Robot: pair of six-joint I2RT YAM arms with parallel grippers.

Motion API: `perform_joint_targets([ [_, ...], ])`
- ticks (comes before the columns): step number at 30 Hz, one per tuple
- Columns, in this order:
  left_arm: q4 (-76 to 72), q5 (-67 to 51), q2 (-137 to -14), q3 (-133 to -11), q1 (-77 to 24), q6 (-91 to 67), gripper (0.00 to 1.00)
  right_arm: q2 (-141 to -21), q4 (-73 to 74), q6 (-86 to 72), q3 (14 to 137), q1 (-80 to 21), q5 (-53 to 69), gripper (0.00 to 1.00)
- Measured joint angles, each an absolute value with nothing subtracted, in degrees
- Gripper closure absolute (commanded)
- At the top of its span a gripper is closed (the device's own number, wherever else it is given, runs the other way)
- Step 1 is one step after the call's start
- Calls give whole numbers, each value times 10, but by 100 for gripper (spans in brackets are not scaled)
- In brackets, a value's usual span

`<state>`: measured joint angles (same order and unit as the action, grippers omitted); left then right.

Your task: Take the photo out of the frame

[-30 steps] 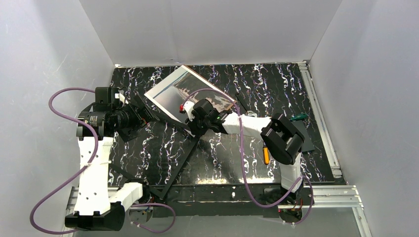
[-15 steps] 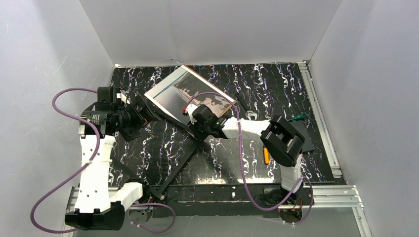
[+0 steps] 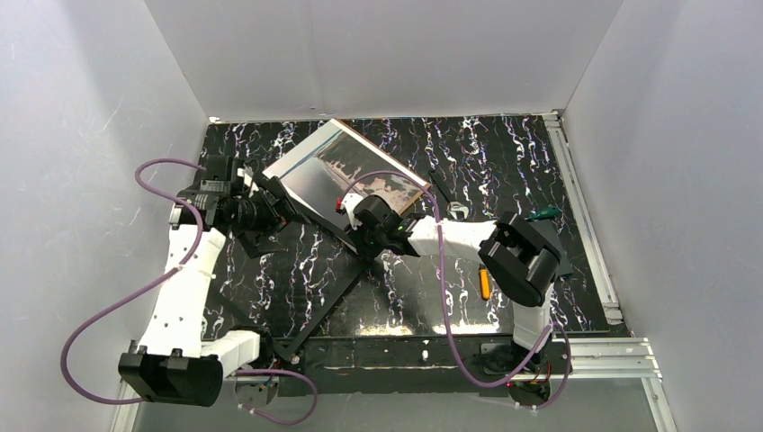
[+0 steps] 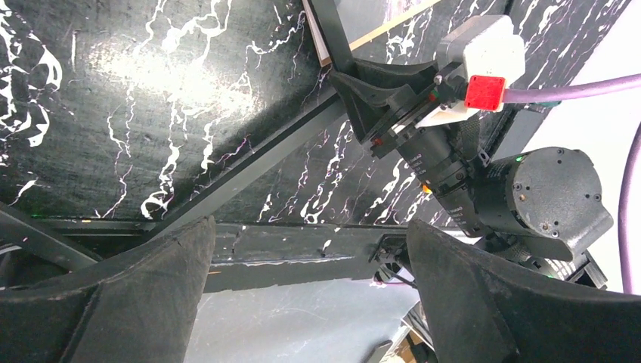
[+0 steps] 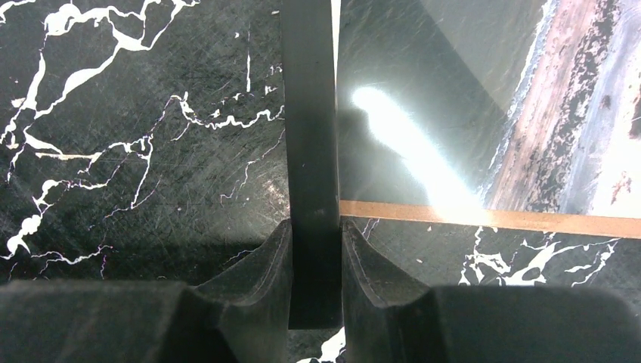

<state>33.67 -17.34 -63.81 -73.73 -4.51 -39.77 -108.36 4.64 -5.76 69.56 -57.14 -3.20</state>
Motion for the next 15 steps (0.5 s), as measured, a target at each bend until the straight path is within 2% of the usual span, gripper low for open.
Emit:
perform_joint_targets([
  [5, 311, -183, -650, -715, -58, -402, 2, -1084, 48, -62, 696, -571, -26, 63],
  [9, 284, -192, -653, -679, -61, -404, 2, -1076, 30, -94, 678, -570, -20, 40],
  [15, 254, -206, -668, -642, -63, -404, 2, -1003, 30, -161, 629, -573, -7, 29],
])
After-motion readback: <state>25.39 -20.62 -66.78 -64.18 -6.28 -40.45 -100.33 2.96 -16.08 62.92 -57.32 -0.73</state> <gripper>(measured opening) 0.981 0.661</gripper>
